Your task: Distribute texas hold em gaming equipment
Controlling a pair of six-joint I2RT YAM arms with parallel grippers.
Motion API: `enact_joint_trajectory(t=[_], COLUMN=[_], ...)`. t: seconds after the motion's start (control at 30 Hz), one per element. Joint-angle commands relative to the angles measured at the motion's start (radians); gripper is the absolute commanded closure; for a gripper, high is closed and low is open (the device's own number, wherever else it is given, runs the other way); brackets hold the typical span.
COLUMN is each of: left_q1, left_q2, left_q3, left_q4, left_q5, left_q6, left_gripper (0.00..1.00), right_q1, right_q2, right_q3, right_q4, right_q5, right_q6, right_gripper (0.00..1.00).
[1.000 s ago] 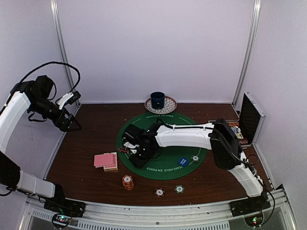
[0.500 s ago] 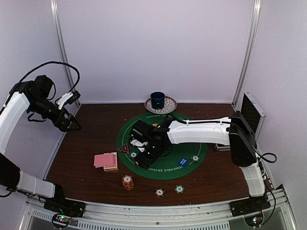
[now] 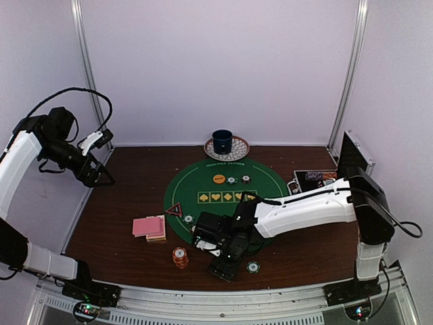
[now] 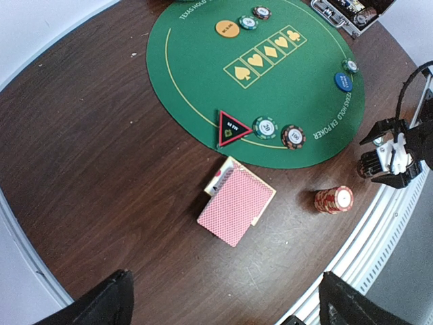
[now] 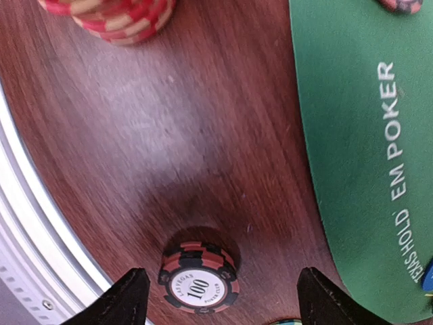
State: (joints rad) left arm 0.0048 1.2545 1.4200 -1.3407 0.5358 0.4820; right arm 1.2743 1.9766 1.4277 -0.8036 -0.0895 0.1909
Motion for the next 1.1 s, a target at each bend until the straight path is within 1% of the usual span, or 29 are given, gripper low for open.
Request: enact_joint_trajectory(t=[0.0, 0.17, 0.33, 0.67, 0.77, 1.0, 1.07], left_q1=[-0.001, -0.002, -0.001, -0.001, -0.001, -0.001, -0.002], left_q2=[-0.016, -0.015, -0.013, -0.013, -0.014, -0.017, -0.016], left_q3=[0.006, 0.011, 0.016, 0.019, 0.017, 0.017, 0.017], left_q4=[0.0, -0.003, -0.006, -0.005, -0.005, -0.006, -0.005], left_q5=[0.011, 0.015, 0.004, 0.004, 0.003, -0.001, 0.0], left_q6=[0.011, 0.009, 0.009, 0.01, 0.01, 0.013, 0.012], left_gripper=[0.02, 0.02, 0.02, 0.02, 0.02, 0.02, 0.02], right_q1=[0.011, 0.019, 0.031, 0.048, 0.05, 0.05, 0.051], right_q2=[-0.031, -0.024, -0.021, -0.027, -0.026, -0.044, -0.054], right_q3=[-0.027, -0.046, -0.049, -0.05, -0.048, -0.032, -0.025], right_q4=[0.01, 0.029, 0.031, 0.009, 0.007, -0.014, -0.026], right_q5=[0.006, 0.0, -0.007, 0.011, 0.014, 0.036, 0.046], right_q6=[0.016, 0.019, 0.018, 0.022, 0.022, 0.019, 0.016], right_gripper=[0.2, 0.24, 0.34, 0.45, 0.51, 0.7, 0.73])
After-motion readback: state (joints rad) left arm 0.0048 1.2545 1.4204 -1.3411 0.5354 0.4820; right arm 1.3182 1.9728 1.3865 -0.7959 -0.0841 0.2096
